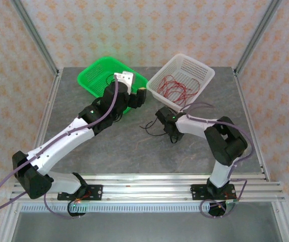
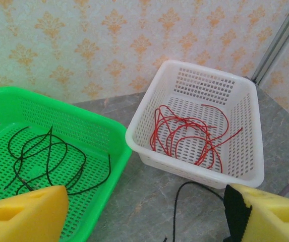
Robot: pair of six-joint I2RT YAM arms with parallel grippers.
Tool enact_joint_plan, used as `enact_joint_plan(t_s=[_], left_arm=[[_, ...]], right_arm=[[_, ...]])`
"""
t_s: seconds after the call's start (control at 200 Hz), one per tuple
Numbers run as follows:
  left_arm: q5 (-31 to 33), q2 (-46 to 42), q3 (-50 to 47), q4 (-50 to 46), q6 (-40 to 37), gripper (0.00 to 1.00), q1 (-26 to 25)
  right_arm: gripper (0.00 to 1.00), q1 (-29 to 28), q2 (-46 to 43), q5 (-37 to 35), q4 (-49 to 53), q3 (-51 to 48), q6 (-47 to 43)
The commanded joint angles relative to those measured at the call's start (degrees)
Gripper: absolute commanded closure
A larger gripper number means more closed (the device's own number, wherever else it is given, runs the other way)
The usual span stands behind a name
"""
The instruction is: Untangle the cables
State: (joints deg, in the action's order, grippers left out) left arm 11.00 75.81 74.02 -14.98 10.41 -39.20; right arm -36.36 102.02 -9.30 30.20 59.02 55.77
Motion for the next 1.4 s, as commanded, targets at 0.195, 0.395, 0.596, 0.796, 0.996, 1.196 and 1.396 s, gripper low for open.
enact_joint_plan(t_s=[0.195,0.395,0.596,0.796,0.996,1.196,1.396], left_arm=[[0.29,-2.1,-2.56,2.39,-1.36,0.19,0.62],[-0.44,-2.32,-2.55,2.1,-0.71,0.21,0.66],[-0.5,-4.59,-2.82,1.47,0.77,0.23,0.66],[0.19,-7.11,-3.28,-0.19,3.74,0.24,0.62],[-0.67,-8.7,-8.27,-1.15,7.81,0.25,0.62],[-2.16,-7.35,-18.25,3.04,11.48,0.24,0.62],[-6.38,-4.97,-26.03,14.19,11.46,0.24,0.62]], right_arm=[[0.89,0.51,4.95,-0.27,-3.29,-0.55,-0.75],[1.0,0.5,3.43,-0.06,-3.95,-2.0,-0.75],[1.0,0.5,-0.64,0.61,-5.61,-4.75,-1.29],[1.0,-0.08,-8.69,0.95,-9.58,-7.93,-6.08],[1.0,-1.21,-19.27,1.86,-11.67,-8.72,-17.18],[1.0,-1.43,-30.06,4.44,-14.71,-10.97,-31.48],[1.0,-1.48,-36.63,9.48,-18.1,-12.44,-41.48]])
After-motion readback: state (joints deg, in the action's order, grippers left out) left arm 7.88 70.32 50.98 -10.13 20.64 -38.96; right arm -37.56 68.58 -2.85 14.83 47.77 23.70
